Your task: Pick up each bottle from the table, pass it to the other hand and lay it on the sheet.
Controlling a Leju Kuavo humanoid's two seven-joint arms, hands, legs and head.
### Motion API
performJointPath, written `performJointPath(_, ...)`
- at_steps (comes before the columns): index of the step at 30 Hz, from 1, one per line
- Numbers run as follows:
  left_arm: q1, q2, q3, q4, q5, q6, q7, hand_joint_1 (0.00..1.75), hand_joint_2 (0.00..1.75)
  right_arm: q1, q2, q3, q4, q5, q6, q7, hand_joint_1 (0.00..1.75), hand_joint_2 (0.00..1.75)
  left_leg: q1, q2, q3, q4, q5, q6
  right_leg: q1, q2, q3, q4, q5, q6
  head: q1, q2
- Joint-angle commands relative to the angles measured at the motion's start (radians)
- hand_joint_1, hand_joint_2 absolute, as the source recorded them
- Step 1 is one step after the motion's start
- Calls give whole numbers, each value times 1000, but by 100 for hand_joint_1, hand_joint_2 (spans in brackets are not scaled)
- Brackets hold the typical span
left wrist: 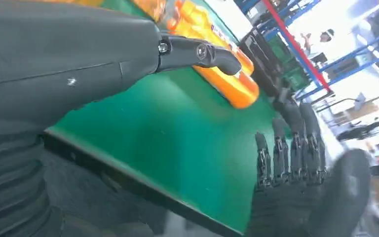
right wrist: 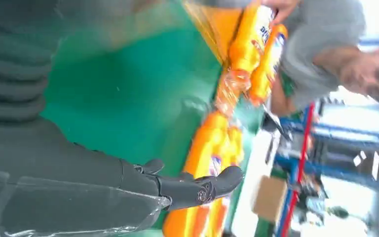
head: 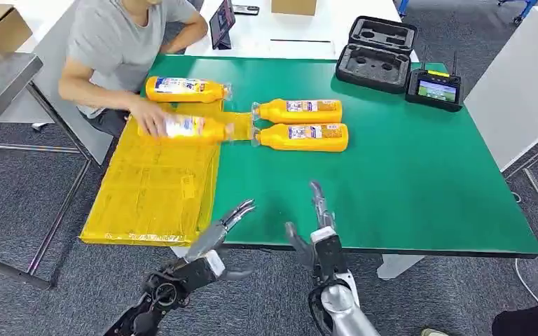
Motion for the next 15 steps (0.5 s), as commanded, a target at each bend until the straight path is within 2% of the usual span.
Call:
performJointPath(1, 10, 33, -39, -34, 11, -10, 0, 0, 175, 23, -15, -27, -94, -2, -8, -1, 0, 0, 0, 1, 1, 1, -1, -1, 1, 0, 1, 1, -1, -2, 0, 0)
performJointPath(3, 10, 33, -39, -34, 11, -10, 0, 0, 175, 23, -15, -27, -94, -2, -8, -1, 0, 0, 1, 1, 1, 1, -1, -1, 1, 0, 1, 1, -1, -2, 0, 0)
performJointPath(5, 33, 42, -46, -73, 29, 12, 0, 0, 175, 49, -26, -27, -160, -1, -74, -1, 0, 0, 0, 1, 1, 0, 0, -1, 0, 1, 1, 0, 0, -1, 0, 0)
performJointPath(7, 54, 47, -58, -96, 27, 27, 0, 0, 175, 62, -30, -45, -186, -27, -85, -1, 0, 0, 1, 1, 1, 1, -1, -1, 1, 1, 1, 1, -1, -2, 0, 0)
performJointPath(8, 59, 48, -61, -98, 25, 30, 0, 0, 175, 64, -32, -47, -186, -27, -91, -1, 0, 175, 0, 0, 1, 0, -1, -1, 0, 0, 1, 0, -1, -1, 0, 0)
performJointPath(15, 52, 35, -51, -63, -12, 69, 0, 0, 175, 43, -27, -44, -131, -43, -68, -1, 0, 175, 0, 1, 1, 0, 0, -1, 0, 0, 1, 0, 0, -1, 0, 0)
